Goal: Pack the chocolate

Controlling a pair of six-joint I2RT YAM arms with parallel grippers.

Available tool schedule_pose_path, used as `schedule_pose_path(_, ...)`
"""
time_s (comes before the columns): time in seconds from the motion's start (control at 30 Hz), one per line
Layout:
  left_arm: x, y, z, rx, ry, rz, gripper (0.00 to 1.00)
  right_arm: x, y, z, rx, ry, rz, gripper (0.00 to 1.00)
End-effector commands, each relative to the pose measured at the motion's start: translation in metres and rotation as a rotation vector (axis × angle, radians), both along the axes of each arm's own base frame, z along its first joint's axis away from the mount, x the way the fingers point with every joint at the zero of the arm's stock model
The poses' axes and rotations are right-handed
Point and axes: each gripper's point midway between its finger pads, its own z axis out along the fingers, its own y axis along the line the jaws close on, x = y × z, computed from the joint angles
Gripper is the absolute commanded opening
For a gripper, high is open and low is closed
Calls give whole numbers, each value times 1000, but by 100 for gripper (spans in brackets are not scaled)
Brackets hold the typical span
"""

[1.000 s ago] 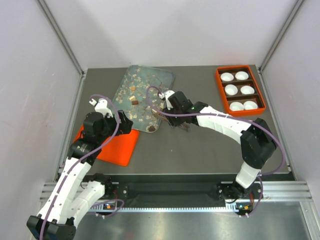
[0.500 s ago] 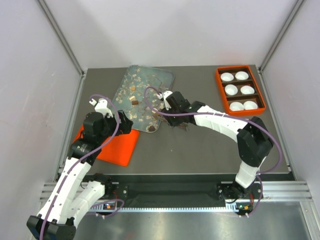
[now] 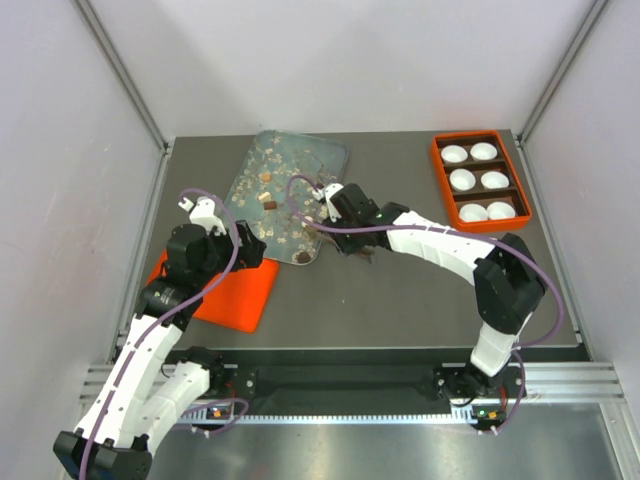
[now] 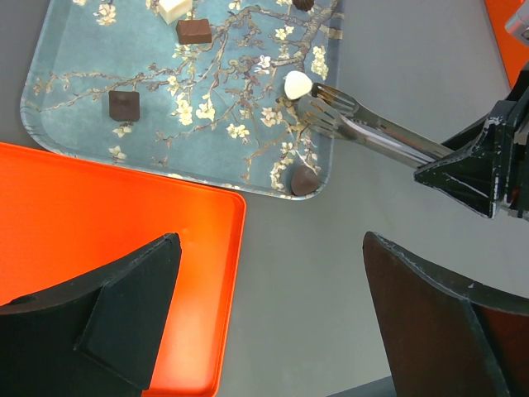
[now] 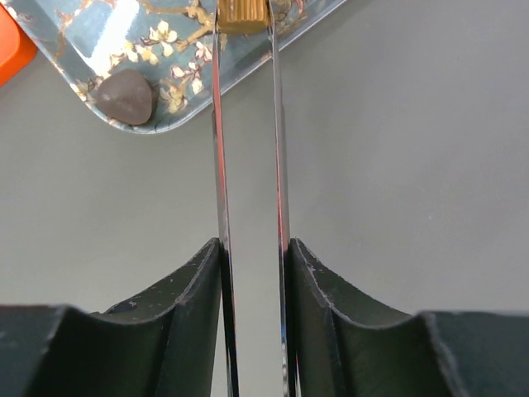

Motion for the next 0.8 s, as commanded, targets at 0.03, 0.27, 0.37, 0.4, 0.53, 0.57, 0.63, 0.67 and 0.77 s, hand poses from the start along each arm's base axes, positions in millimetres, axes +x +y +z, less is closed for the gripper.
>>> schedule_pose_path(0.03, 2, -2, 15, -5, -48, -11, 96, 2, 14, 52, 74, -69, 14, 31)
schedule_pose_path(0.27, 2, -3, 15, -11, -48, -15, 96, -4, 7, 91, 131, -113, 8, 29)
schedule_pose_path(0.37, 1, -3, 15, -13, -49, -17, 96, -4, 5, 103, 149, -128, 3, 29)
schedule_pose_path(0.4, 1, -3, 15, -12, -49, -14, 96, -3, 3, 105, 148, -133, -5, 29)
schedule_pose_path(0.53, -2, -3, 15, -20, -47, -18, 96, 2, -9, 118, 154, -167, -38, 28)
schedule_pose_path(0.57, -3, -4, 14, -23, -44, -18, 96, 3, -15, 119, 144, -172, -51, 28)
schedule_pose_path(0.63, -3, -4, 13, -27, -43, -19, 96, 13, -35, 124, 131, -193, -105, 28)
schedule_pose_path(0.67, -4, -5, 12, -28, -39, -24, 96, 17, -44, 126, 129, -196, -128, 28)
schedule_pose_path(0.77, -4, -6, 11, -31, -38, -28, 96, 40, -97, 132, 126, -211, -260, 28)
